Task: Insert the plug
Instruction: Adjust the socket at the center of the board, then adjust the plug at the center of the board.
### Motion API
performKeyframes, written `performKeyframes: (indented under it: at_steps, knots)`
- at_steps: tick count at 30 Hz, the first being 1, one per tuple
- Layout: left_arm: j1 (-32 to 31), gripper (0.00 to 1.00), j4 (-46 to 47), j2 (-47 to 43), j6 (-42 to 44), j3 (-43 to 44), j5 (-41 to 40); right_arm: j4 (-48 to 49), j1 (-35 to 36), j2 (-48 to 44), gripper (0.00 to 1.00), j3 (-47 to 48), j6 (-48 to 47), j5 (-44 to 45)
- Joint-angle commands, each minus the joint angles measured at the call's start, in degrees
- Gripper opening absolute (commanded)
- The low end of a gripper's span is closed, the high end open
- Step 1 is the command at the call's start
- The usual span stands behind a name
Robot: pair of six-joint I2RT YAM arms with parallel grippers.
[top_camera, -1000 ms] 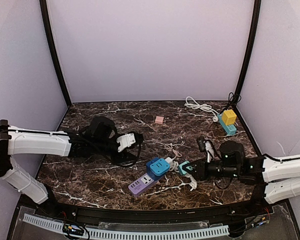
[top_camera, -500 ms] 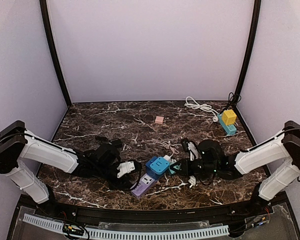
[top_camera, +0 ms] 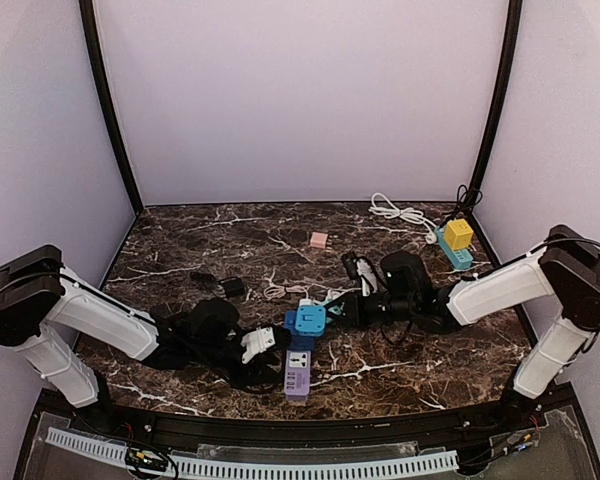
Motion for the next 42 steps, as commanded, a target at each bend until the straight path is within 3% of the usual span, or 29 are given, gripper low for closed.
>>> performKeyframes:
  at_steps: [1, 8, 11, 16, 20, 26, 30, 37, 42]
  knots:
    - [-0.7, 0.33, 5.0, -1.1, -1.1, -1.7, 1.6, -0.9, -2.1, -3.9, 0.0, -2.0, -1.5, -0.8]
    - [-0.7, 0.33, -5.4, -9.2, -0.2, -1.3, -3.8, -18.1, -3.5, -19.6, 0.0, -1.4, -8.0, 9.2]
    - [-0.1, 0.37, -9.7, -15.0, 2.6, 1.1, -4.1, -20.6, -3.4, -28.6, 0.0, -1.0, -11.7, 9.9]
    - [3.3, 0.58, -11.1, -17.7, -2.0, 10.6, 8.3, -8.2, -0.1, -39.3, 0.0, -2.2, -22.1, -3.5]
    - [4.6, 0.69, -2.8, -15.8, -10.7, 17.5, 20.4, 1.3, 4.7, -41.8, 0.0, -1.6, -27.4, -7.7]
    - [4.0, 0.76, 2.4, -10.3, -15.5, 30.8, 27.3, 8.3, 8.8, -39.5, 0.0, -0.6, -31.8, -11.4]
    - [1.5, 0.69, 1.1, -8.1, -14.9, 34.8, 27.0, 10.6, 9.9, -38.4, 0.0, -1.0, -33.1, -11.0]
    - [-0.6, 0.4, -1.3, -7.0, -14.8, 36.5, 27.3, 11.0, 11.0, -39.0, 0.0, -1.7, -33.1, -9.7]
    - [-1.1, 0.27, 0.4, -6.1, -13.9, 37.3, 27.5, 9.9, 11.0, -39.5, 0.0, -2.4, -33.0, -7.5]
